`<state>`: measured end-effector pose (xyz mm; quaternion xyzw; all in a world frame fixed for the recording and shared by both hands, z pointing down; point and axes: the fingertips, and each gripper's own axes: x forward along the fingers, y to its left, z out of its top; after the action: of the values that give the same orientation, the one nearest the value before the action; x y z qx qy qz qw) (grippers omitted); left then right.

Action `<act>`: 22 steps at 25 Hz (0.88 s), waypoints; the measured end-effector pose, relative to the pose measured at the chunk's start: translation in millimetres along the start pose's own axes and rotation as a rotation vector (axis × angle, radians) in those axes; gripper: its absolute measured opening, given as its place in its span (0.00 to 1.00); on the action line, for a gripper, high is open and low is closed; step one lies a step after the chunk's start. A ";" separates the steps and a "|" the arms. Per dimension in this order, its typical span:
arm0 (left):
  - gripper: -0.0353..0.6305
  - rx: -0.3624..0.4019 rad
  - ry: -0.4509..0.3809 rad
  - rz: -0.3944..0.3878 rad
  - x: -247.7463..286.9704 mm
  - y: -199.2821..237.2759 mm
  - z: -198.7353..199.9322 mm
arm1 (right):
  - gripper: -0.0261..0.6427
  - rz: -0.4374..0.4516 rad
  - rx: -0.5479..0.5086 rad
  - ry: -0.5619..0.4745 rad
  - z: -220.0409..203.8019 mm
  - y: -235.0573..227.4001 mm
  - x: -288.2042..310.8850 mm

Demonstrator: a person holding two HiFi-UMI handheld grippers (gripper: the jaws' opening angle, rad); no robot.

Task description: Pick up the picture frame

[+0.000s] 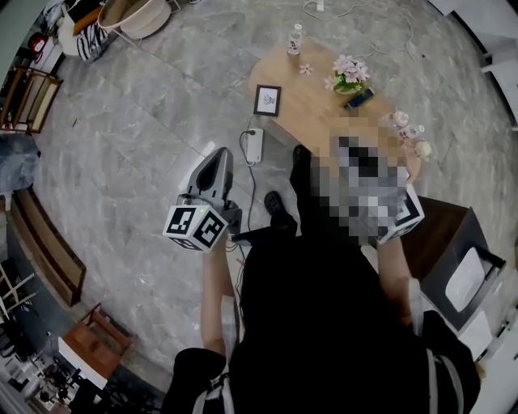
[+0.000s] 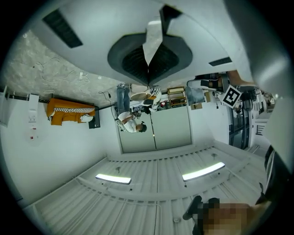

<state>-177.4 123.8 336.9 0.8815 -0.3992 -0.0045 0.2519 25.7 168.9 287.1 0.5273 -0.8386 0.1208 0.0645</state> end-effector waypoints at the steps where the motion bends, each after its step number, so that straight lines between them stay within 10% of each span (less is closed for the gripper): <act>1: 0.07 -0.004 0.000 0.007 6.6 3.0 1.5 | 0.06 0.005 0.003 -0.002 0.7 -7.3 6.6; 22: 0.07 -0.116 -0.017 0.165 144.3 40.1 40.1 | 0.06 0.308 0.048 0.032 23.1 -127.2 165.6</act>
<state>-115.6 -18.0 347.7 0.8296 -0.4716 -0.0142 0.2986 68.5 -34.0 321.1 0.3918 -0.9052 0.1578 0.0461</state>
